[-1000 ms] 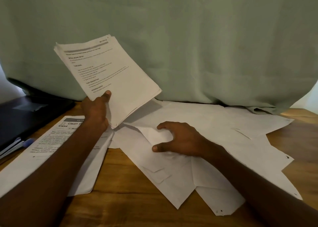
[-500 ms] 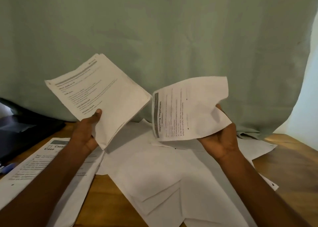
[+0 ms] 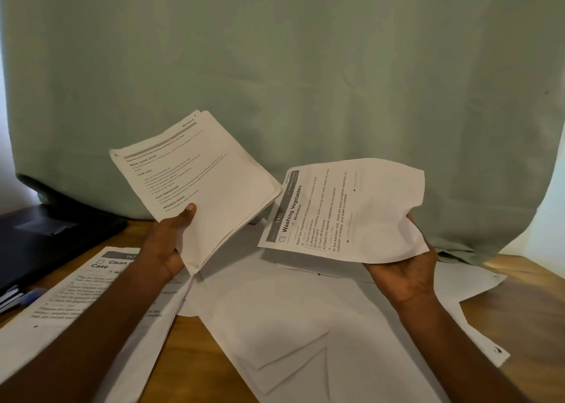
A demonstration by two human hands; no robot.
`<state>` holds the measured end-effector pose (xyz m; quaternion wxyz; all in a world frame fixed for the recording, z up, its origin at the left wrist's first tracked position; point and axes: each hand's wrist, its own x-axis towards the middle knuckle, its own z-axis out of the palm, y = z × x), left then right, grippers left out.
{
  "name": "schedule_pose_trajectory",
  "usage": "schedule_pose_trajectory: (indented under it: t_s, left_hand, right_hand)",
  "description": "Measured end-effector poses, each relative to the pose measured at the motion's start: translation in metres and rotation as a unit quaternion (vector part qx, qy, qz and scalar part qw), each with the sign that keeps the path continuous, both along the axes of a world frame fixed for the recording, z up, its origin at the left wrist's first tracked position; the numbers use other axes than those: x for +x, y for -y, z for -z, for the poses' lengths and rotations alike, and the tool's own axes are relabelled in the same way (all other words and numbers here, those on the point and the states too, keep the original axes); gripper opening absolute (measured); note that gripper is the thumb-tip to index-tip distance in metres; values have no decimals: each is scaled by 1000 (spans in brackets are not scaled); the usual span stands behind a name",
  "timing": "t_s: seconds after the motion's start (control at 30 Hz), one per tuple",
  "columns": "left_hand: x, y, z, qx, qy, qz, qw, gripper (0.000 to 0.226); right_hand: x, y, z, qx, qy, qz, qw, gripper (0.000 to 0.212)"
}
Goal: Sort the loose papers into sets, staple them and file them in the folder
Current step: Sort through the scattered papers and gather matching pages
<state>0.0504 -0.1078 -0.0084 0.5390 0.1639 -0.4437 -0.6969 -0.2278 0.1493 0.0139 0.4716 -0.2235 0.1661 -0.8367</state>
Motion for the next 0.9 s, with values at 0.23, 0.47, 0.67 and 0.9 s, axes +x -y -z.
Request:
schedule_pose_trajectory:
  t_s: [0.23,0.47,0.67,0.9]
  left_hand:
    - [1,-1,1,3,4,-17,1000,30]
    - [-2,-2,0,6,6,-35,999,27]
    - [-1,-5,-2,7,-5,-17,1000,46]
    - [-5,-8,-3,5,22,-39,999,34]
  right_hand:
    - [-3,1,4,4,-1,18,1000,52]
    - [-4,1,4,0,0,33,999,53]
    - [5,3,2,5,-5,42,999,48]
    - [16,12,2,227,-87,177,954,15]
